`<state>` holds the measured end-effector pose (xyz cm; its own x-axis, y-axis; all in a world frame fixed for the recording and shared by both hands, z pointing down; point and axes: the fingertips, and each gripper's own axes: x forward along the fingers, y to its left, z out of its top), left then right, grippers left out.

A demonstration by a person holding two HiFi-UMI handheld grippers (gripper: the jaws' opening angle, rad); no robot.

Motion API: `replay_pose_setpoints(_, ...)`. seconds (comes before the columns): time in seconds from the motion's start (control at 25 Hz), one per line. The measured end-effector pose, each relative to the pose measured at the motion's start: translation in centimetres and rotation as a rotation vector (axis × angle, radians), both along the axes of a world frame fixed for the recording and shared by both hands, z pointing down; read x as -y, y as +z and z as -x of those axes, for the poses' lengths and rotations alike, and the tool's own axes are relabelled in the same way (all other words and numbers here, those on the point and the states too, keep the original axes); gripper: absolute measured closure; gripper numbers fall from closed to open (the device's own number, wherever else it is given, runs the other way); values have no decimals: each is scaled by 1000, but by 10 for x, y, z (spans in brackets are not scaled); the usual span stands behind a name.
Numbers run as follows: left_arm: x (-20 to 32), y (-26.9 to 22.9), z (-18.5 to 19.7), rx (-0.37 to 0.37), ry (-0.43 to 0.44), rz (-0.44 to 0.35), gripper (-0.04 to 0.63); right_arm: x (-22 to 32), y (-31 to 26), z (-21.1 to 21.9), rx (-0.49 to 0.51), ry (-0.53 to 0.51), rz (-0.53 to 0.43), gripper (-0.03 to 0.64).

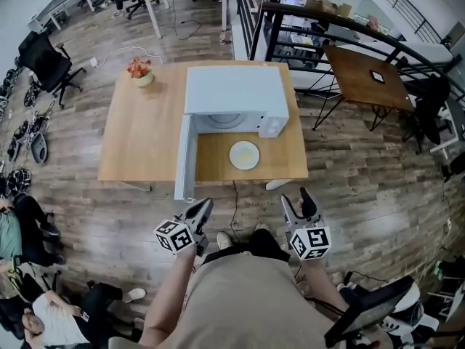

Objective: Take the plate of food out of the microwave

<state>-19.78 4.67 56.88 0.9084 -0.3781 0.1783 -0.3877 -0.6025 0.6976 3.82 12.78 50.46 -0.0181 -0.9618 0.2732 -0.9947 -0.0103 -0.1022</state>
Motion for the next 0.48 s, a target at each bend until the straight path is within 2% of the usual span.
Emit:
replay_pose_setpoints(0.12,-3,-3,12,7,-25,-8,594,8,12,9,49,-22,20,339)
replay_pose_setpoints(0.32,-5,1,39,1,-79,6,594,18,19,26,49,-62,31,339)
replay_pose_setpoints(0.48,-8,6,54,0,-98,16,594,22,32,41,43,-89,62,417)
